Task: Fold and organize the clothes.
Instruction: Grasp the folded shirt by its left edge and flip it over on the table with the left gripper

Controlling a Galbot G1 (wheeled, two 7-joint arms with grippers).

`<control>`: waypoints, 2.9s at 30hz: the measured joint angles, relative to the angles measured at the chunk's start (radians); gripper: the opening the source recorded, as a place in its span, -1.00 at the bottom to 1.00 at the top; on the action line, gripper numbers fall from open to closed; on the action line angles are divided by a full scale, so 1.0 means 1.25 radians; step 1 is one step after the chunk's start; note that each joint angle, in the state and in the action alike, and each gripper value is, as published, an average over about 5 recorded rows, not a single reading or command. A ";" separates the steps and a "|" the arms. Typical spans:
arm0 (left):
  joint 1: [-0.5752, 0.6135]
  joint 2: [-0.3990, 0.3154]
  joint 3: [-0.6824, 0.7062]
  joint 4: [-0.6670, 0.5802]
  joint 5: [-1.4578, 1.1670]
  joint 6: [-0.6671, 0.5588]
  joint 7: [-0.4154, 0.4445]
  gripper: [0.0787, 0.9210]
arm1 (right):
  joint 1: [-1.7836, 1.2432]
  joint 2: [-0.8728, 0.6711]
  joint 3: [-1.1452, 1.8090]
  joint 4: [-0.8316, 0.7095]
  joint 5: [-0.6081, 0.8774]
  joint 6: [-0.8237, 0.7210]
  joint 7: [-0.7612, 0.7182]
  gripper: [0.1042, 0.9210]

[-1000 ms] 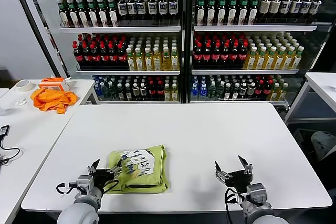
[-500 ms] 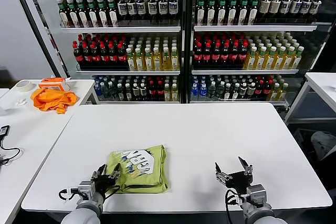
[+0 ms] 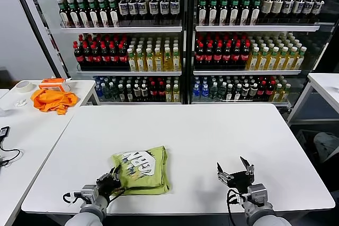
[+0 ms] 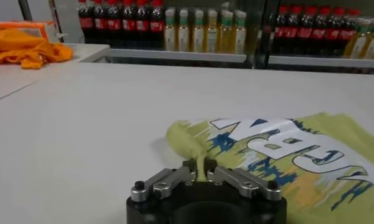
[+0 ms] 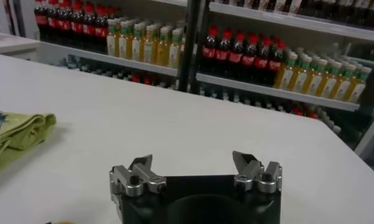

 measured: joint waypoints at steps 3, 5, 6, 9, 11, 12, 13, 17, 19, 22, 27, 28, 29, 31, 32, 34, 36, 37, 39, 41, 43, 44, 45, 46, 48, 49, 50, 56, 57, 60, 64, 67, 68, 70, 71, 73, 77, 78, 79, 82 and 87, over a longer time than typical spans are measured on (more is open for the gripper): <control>0.004 0.026 -0.025 -0.039 -0.017 0.018 -0.001 -0.92 | 0.007 -0.002 -0.002 -0.004 0.001 0.000 0.000 0.76; 0.008 0.050 -0.051 -0.062 -0.036 0.033 -0.004 -0.92 | 0.012 -0.003 -0.003 -0.007 0.001 0.000 -0.001 0.76; 0.010 0.065 -0.067 -0.072 -0.047 0.041 -0.005 -0.92 | 0.015 -0.003 -0.004 -0.009 0.002 0.000 -0.001 0.76; 0.019 0.115 -0.126 -0.089 -0.078 0.060 -0.005 -0.92 | 0.023 -0.002 -0.008 -0.014 0.002 0.000 -0.002 0.76; 0.027 0.150 -0.171 -0.092 -0.096 0.070 -0.002 -0.92 | 0.029 0.000 -0.011 -0.018 0.002 0.001 -0.002 0.76; 0.031 0.169 -0.195 -0.091 -0.103 0.074 0.000 -0.92 | 0.032 0.001 -0.012 -0.020 0.002 0.001 -0.002 0.76; 0.035 0.187 -0.218 -0.090 -0.110 0.078 0.002 -0.92 | 0.035 0.003 -0.014 -0.022 0.002 0.001 -0.002 0.76; 0.040 0.244 -0.287 -0.088 -0.131 0.090 0.003 -0.92 | 0.044 0.009 -0.020 -0.028 0.001 0.002 -0.003 0.76; 0.039 0.257 -0.302 -0.094 -0.137 0.094 0.001 -0.92 | 0.044 0.010 -0.021 -0.030 -0.001 0.002 -0.003 0.76; 0.031 0.250 -0.292 -0.117 -0.132 0.098 -0.003 -0.92 | 0.044 0.013 -0.020 -0.033 -0.002 0.002 -0.004 0.76; 0.015 0.166 -0.187 -0.153 -0.065 0.099 0.001 -0.92 | 0.042 0.010 -0.014 -0.034 -0.004 0.002 -0.004 0.76; 0.012 0.145 -0.155 -0.156 -0.048 0.099 0.003 -0.92 | 0.042 0.009 -0.013 -0.034 -0.004 0.002 -0.004 0.76; 0.008 0.125 -0.124 -0.158 -0.031 0.099 0.005 -0.92 | 0.042 0.008 -0.013 -0.034 -0.004 0.001 -0.005 0.76; -0.002 0.089 -0.064 -0.160 -0.002 0.099 0.008 -0.92 | 0.042 0.007 -0.013 -0.034 -0.005 0.001 -0.005 0.76; -0.008 0.074 -0.039 -0.160 0.009 0.099 0.008 -0.92 | 0.042 0.007 -0.013 -0.035 -0.006 0.001 -0.005 0.76; -0.021 0.049 0.005 -0.161 0.027 0.101 0.008 -0.92 | 0.042 0.008 -0.015 -0.036 -0.008 0.001 -0.006 0.76; -0.035 0.026 0.040 -0.160 0.039 0.103 0.006 -0.92 | 0.043 0.010 -0.017 -0.037 -0.011 0.001 -0.006 0.76; -0.042 0.016 0.056 -0.159 0.043 0.104 0.005 -0.92 | 0.044 0.011 -0.018 -0.037 -0.012 0.001 -0.006 0.76; -0.055 -0.005 0.085 -0.155 0.051 0.106 0.001 -0.92 | 0.044 0.012 -0.020 -0.037 -0.014 0.000 -0.006 0.76; -0.068 -0.024 0.111 -0.148 0.058 0.107 -0.003 -0.92 | 0.043 0.013 -0.020 -0.037 -0.016 0.000 -0.007 0.76; -0.080 -0.042 0.134 -0.141 0.065 0.109 -0.007 -0.92 | 0.042 0.012 -0.018 -0.036 -0.017 0.000 -0.007 0.76; -0.085 -0.050 0.144 -0.137 0.067 0.109 -0.009 -0.92 | 0.041 0.011 -0.017 -0.035 -0.017 0.000 -0.007 0.76; -0.090 -0.057 0.153 -0.134 0.069 0.109 -0.011 -0.92 | 0.040 0.011 -0.016 -0.034 -0.018 0.000 -0.007 0.76; -0.095 -0.063 0.161 -0.132 0.071 0.109 -0.013 -0.92 | 0.039 0.010 -0.014 -0.033 -0.018 0.000 -0.007 0.76; -0.104 -0.072 0.171 -0.130 0.072 0.109 -0.015 -0.92 | 0.037 0.009 -0.011 -0.030 -0.018 0.000 -0.008 0.76; -0.109 -0.075 0.174 -0.130 0.072 0.110 -0.017 -0.92 | 0.036 0.009 -0.010 -0.029 -0.018 0.000 -0.008 0.76; -0.114 -0.076 0.176 -0.131 0.072 0.110 -0.017 -0.92 | 0.036 0.010 -0.009 -0.029 -0.019 0.000 -0.008 0.76; -0.133 -0.058 0.150 -0.142 0.072 0.114 -0.015 -0.92 | 0.035 0.013 -0.012 -0.029 -0.024 0.000 -0.009 0.76; -0.133 -0.048 0.139 -0.145 0.074 0.114 -0.013 -0.92 | 0.036 0.013 -0.013 -0.029 -0.025 0.000 -0.009 0.76; -0.129 -0.009 0.096 -0.148 0.082 0.115 -0.004 -0.92 | 0.038 0.013 -0.016 -0.030 -0.025 0.000 -0.010 0.76; -0.113 0.066 0.021 -0.144 0.100 0.116 0.017 -0.92 | 0.043 0.013 -0.020 -0.033 -0.026 0.000 -0.010 0.76; -0.096 0.130 -0.047 -0.135 0.121 0.116 0.039 -0.92 | 0.047 0.014 -0.024 -0.035 -0.026 0.000 -0.010 0.76; -0.089 0.152 -0.070 -0.131 0.130 0.116 0.047 -0.92 | 0.048 0.015 -0.025 -0.036 -0.026 0.000 -0.010 0.76; -0.075 0.198 -0.119 -0.123 0.147 0.115 0.065 -0.92 | 0.050 0.015 -0.026 -0.037 -0.026 0.001 -0.011 0.76; -0.068 0.221 -0.142 -0.119 0.156 0.113 0.074 -0.92 | 0.051 0.015 -0.027 -0.037 -0.026 0.001 -0.011 0.76; -0.056 0.266 -0.186 -0.110 0.178 0.108 0.094 -0.92 | 0.052 0.015 -0.027 -0.039 -0.026 0.002 -0.012 0.76; -0.044 0.333 -0.243 -0.099 0.224 0.097 0.129 -0.92 | 0.052 0.014 -0.025 -0.042 -0.025 0.005 -0.013 0.76; -0.043 0.342 -0.249 -0.099 0.236 0.095 0.135 -0.92 | 0.051 0.014 -0.024 -0.043 -0.025 0.006 -0.013 0.76; -0.043 0.349 -0.252 -0.101 0.249 0.094 0.141 -0.92 | 0.050 0.014 -0.023 -0.043 -0.025 0.007 -0.014 0.76; -0.040 0.346 -0.235 -0.111 0.290 0.087 0.152 -0.92 | 0.046 0.013 -0.018 -0.045 -0.025 0.009 -0.014 0.76; -0.036 0.282 -0.140 -0.120 0.375 0.071 0.154 -0.92 | 0.043 0.010 -0.010 -0.045 -0.025 0.009 -0.014 0.76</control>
